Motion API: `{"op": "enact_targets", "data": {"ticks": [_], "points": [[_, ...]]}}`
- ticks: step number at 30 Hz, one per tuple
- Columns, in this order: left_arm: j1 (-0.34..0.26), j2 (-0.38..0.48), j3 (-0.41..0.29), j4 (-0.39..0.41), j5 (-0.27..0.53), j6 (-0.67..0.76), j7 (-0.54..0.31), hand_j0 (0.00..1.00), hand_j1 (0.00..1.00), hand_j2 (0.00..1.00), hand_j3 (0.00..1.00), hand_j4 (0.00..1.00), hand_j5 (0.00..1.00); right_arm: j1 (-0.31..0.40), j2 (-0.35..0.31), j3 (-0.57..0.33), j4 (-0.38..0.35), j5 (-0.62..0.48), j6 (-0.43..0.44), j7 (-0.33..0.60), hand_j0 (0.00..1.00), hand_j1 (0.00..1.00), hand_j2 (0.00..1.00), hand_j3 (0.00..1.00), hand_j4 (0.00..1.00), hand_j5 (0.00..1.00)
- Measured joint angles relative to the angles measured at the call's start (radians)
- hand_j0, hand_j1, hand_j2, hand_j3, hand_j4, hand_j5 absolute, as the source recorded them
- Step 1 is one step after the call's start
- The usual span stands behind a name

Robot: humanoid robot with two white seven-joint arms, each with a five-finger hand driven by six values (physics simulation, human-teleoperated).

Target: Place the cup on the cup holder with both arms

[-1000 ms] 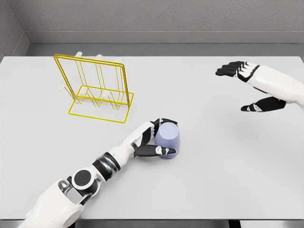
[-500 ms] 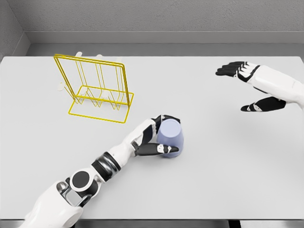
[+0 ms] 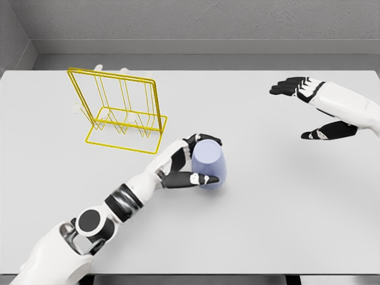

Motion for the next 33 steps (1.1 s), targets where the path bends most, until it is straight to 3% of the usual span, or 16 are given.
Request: {"op": "enact_targets", "data": {"ticks": [21,33], "points": [[-0.014,0.131,-0.02,-0.001,0.015,-0.284,-0.076,0.63,0.63,0.63,0.63,0.63,0.63,0.0,0.0,0.0,0.0,0.0,0.0,0.0,1.0,1.0,1.0,1.0,1.0,1.0],[-0.074,0.23,-0.017,-0.002,0.041,-0.378,-0.081,0.64,0.64,0.64,0.64,0.64,0.64,0.002,0.0,0.0,0.0,0.0,0.0,0.0,1.0,1.0,1.0,1.0,1.0,1.0]]}}
